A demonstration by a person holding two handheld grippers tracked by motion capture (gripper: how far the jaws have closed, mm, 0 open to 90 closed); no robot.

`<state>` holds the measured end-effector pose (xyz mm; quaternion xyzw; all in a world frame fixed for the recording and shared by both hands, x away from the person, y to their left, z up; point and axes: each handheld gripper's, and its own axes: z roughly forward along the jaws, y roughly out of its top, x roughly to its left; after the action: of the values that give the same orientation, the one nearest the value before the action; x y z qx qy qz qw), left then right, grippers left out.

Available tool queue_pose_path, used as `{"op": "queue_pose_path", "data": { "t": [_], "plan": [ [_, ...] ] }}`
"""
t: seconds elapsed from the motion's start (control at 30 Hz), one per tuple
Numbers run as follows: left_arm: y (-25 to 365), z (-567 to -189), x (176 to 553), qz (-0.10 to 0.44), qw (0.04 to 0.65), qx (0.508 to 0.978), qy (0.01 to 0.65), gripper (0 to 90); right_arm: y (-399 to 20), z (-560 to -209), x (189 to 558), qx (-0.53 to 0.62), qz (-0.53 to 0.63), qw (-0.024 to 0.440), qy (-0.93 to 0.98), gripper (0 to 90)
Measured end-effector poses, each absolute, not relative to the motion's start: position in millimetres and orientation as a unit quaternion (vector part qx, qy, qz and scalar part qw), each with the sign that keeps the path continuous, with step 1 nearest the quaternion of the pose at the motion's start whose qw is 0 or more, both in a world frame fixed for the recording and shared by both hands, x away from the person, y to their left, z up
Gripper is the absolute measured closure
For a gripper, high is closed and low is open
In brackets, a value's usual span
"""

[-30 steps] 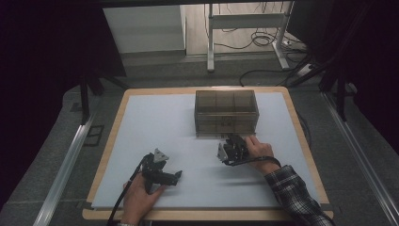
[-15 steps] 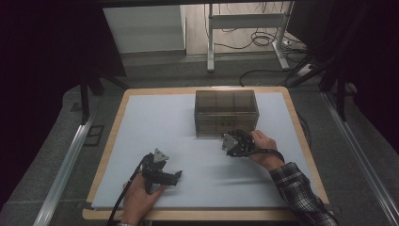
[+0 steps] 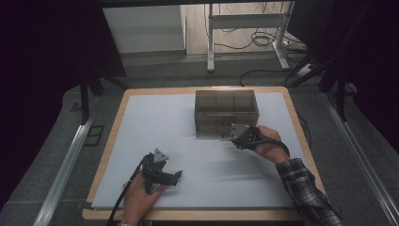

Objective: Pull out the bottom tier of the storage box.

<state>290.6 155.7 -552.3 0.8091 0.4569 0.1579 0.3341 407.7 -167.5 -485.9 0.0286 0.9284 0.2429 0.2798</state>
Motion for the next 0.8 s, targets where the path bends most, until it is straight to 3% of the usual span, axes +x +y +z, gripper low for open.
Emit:
{"op": "queue_pose_path", "data": {
  "t": [0.5,0.8],
  "plan": [
    [155.6,-552.4,290.6,0.158,0.334,0.809,0.457,0.0,-200.2,-474.6,444.8,0.037,0.265,0.175,0.947,67.4],
    [155.6,-552.4,290.6,0.158,0.334,0.809,0.457,0.0,-206.6,-482.5,458.5,0.026,0.256,0.146,0.955,71.0]
  ]
}}
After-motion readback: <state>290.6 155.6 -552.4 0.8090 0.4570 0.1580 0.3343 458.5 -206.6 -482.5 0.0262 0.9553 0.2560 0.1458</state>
